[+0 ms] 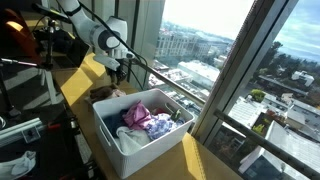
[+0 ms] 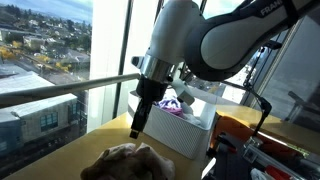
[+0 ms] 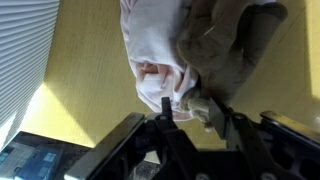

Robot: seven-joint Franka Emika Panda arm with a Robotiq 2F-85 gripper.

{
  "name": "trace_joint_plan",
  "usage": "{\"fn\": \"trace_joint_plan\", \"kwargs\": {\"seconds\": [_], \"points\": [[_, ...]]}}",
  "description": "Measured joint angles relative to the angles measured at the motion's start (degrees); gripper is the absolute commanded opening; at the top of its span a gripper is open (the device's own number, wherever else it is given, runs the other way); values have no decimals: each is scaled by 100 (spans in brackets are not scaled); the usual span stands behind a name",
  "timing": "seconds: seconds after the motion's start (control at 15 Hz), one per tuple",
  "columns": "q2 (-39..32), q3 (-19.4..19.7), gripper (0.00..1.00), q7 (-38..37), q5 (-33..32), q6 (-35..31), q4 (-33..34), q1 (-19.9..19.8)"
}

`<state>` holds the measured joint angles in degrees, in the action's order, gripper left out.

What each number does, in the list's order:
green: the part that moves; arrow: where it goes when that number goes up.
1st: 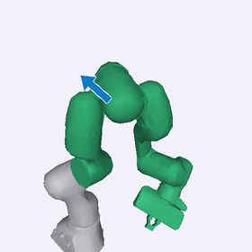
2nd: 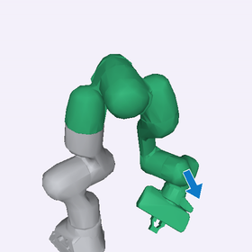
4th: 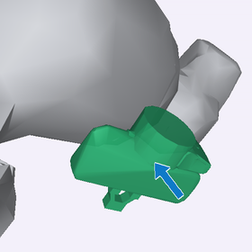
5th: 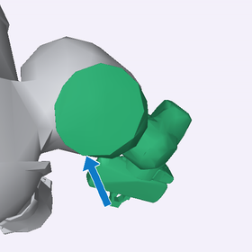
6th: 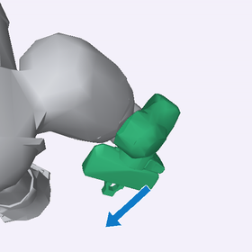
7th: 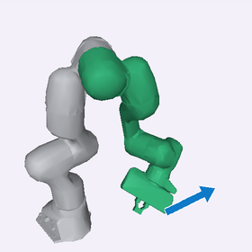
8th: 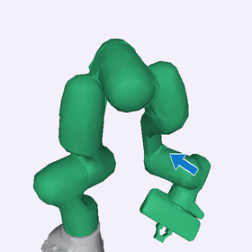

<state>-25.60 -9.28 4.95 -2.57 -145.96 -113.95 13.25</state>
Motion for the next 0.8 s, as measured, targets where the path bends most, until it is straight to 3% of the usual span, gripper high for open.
{"fn": "trace_joint_plan", "kwargs": {"seconds": [0.27,0.53,0.8], "points": [[1093,25,100,0,-52,137,-140,-153],[2055,338,100,93,-369,355,-524,-571],[2194,811,100,206,-828,227,-931,-1122]]}}
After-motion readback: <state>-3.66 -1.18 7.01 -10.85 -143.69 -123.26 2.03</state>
